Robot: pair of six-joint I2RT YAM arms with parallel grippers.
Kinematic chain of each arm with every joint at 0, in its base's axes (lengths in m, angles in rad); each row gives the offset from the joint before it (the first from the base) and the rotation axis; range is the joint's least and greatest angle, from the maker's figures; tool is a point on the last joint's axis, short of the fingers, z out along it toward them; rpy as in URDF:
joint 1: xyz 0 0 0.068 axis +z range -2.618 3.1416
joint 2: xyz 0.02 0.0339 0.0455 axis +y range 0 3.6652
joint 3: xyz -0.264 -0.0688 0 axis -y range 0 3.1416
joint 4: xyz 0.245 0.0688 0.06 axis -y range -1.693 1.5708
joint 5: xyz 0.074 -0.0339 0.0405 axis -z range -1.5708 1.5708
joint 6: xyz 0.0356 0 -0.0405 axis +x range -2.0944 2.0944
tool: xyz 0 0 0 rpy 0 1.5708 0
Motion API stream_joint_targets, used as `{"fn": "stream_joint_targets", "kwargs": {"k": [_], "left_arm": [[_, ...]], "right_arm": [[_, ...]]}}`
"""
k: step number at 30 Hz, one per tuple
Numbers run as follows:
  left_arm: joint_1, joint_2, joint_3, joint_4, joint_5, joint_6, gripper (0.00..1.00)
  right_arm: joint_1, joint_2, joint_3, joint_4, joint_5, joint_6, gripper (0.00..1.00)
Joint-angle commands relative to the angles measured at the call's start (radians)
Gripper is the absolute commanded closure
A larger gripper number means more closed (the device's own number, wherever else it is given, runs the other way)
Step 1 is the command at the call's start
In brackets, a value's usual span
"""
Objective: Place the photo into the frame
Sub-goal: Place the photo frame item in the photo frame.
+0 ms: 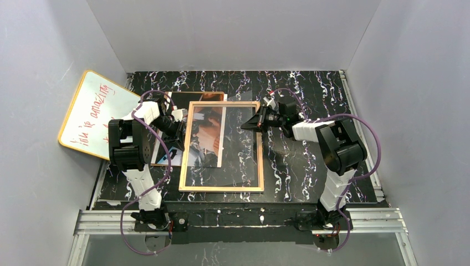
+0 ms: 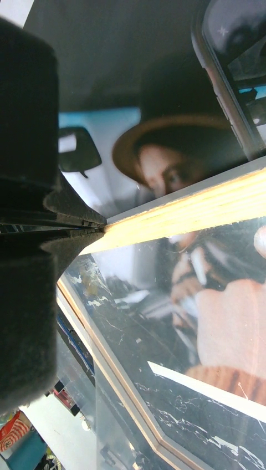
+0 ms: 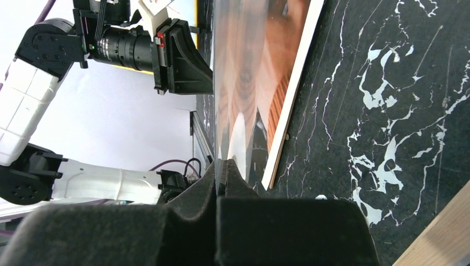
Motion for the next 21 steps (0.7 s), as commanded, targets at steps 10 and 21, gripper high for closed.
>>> {"fn": "stream_joint_targets", "kwargs": {"k": [10,21], "left_arm": [[-0.016,0.024,-0.024,0.012,-0.052,0.023,1.0],[-0.016,0.024,-0.01,0.002,-0.057,0.026,1.0]], "right_arm": [[0.013,-0.052,-0.074,0.233,0.031,0.024,0.99],[0.016,0.002,-0.028,0.09,0.067,0.016,0.99]]}}
